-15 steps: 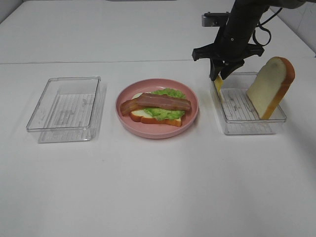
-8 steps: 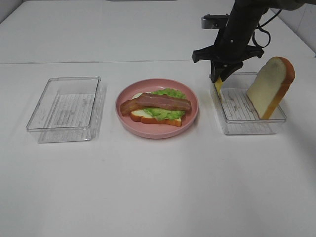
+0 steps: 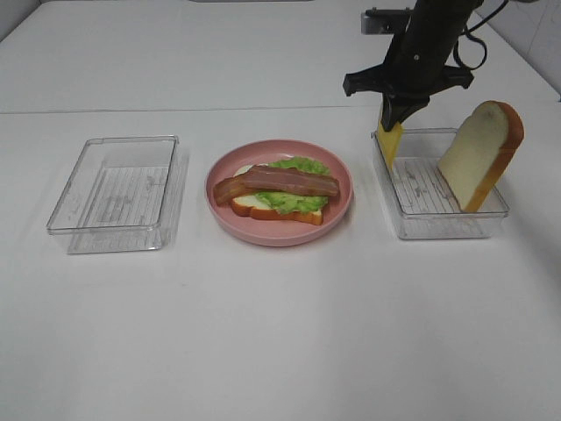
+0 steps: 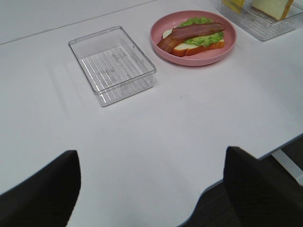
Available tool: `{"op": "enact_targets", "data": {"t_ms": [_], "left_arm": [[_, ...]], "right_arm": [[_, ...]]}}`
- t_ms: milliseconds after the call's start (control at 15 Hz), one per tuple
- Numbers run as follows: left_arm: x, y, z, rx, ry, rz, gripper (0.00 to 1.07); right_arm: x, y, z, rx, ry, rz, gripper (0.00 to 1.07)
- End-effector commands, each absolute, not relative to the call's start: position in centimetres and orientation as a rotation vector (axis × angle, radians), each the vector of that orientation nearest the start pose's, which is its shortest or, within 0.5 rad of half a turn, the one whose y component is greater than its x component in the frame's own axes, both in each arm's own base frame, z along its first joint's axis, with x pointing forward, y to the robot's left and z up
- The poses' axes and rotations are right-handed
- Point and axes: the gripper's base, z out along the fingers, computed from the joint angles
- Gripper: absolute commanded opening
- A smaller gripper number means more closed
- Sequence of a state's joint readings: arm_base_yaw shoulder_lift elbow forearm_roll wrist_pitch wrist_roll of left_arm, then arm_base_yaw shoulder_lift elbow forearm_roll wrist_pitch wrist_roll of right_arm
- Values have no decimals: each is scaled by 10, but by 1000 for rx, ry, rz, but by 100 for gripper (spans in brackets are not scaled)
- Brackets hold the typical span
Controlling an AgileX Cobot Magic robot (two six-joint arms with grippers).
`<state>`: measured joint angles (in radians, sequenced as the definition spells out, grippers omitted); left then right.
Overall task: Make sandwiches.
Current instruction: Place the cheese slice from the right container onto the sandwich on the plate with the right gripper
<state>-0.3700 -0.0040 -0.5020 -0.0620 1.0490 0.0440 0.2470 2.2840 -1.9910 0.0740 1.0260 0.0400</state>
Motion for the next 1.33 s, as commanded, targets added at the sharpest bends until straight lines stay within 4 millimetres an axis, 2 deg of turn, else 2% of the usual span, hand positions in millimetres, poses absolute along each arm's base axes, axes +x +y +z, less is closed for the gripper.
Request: {"op": "enact_targets", "data": {"t_ms": [67, 333, 467, 533, 600, 733, 1067, 1200, 1267, 1333], "left_arm": [[-10, -2, 279, 422, 1959, -286, 79], [-10, -2, 279, 422, 1959, -286, 79], [-10, -2, 279, 422, 1959, -286, 79], [-10, -2, 279, 422, 1959, -286, 79], [-10, -2, 279, 422, 1959, -286, 79], [-10, -2, 279, 423, 1959, -285, 79], [-10, -2, 279, 423, 1959, -285, 79], [-10, -2, 279, 423, 1959, -285, 79], [-10, -2, 279, 423, 1959, -285, 79], [-10, -2, 279, 423, 1959, -285, 79]], "right_arm": [[469, 127, 233, -242, 2754, 226, 0], [454, 139, 265, -344, 2708, 454, 0], [447, 148, 267, -364, 2726, 616, 0], [443, 159, 263, -362, 2730, 749, 0], [440, 171, 258, -371, 2739, 799, 0], [436, 187, 249, -404, 2755, 826, 0], [426, 250, 217, -446, 2732, 950, 0], [427, 258, 206, -421, 2732, 980, 0], [430, 259, 190, -363, 2764, 997, 0], [432, 258, 183, -356, 2782, 968, 0]]}}
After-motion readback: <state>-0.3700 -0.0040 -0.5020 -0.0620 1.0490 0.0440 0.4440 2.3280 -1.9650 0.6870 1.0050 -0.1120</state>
